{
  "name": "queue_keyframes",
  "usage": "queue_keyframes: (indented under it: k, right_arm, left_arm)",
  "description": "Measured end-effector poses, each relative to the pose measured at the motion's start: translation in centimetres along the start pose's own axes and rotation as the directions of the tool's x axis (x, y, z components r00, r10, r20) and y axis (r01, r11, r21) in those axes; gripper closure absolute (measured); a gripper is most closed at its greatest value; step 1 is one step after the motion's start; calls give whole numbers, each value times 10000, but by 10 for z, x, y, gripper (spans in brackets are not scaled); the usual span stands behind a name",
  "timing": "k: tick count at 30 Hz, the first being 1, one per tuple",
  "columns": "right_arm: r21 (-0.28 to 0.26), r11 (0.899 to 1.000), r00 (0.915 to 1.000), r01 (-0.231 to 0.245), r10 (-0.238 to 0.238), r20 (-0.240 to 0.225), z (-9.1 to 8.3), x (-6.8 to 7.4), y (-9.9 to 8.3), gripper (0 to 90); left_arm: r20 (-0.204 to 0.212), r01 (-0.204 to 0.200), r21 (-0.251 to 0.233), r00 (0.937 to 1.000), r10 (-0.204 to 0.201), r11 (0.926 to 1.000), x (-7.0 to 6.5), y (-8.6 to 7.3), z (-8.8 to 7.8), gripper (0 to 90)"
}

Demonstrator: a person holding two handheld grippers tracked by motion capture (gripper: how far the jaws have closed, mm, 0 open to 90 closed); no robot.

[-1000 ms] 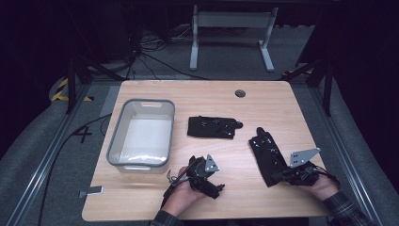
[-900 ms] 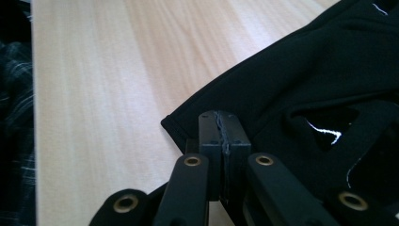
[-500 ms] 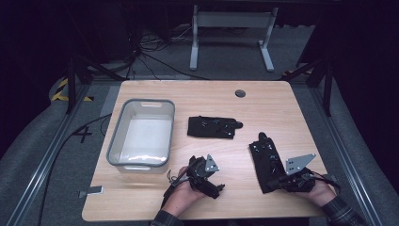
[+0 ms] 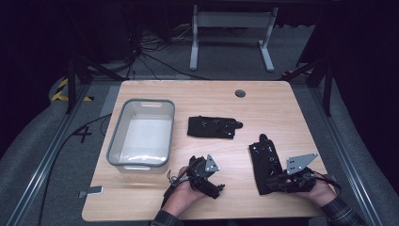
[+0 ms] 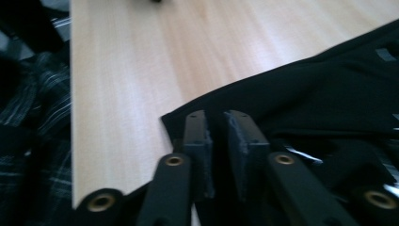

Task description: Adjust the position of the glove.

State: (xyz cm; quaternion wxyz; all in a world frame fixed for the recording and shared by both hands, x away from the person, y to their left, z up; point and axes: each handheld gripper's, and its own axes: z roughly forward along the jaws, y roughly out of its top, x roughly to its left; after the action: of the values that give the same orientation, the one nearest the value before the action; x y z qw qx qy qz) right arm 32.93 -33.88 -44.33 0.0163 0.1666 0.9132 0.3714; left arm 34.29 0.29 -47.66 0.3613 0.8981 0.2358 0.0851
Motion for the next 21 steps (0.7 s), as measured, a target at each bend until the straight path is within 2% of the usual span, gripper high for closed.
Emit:
queue_keyframes:
  k: [4, 8, 10, 14, 15, 17, 21]
  right_arm:
    - [-231, 9997, 9985, -122, 135, 536, -8, -7, 0, 686]
    - [-500, 9984, 9930, -275, 330, 1135, -15, -16, -3, 608]
    - [-492, 9975, 9866, -504, 573, 1530, -18, -24, -8, 554]
    - [-793, 9910, 9749, -1076, 1208, 1869, -24, -37, -17, 450]
    - [-914, 9887, 9696, -1192, 1357, 2034, -26, -41, -20, 424]
    - [-1003, 9859, 9619, -1336, 1534, 2264, -28, -45, -24, 374]
    - [-932, 9846, 9485, -1478, 1678, 2688, -31, -50, -31, 326]
  left_arm:
    - [0, -1, 2, 10000, 1, 10000, 0, 0, 0, 0]
    - [30, -27, 1, 10000, 27, 10000, 0, 0, 0, 0]
    - [48, -61, 27, 10000, 61, 10000, 1, 0, 0, 0]
    - [56, -71, 78, 10000, 70, 9999, 2, 2, 0, 6]
    - [54, -49, 80, 10000, 49, 10000, 2, 2, -1, 23]
    - [-44, 59, 69, 10000, -59, 10000, 5, 4, -4, 124]
    - [-316, 241, 208, 9992, -234, 9995, 10, 8, -7, 290]
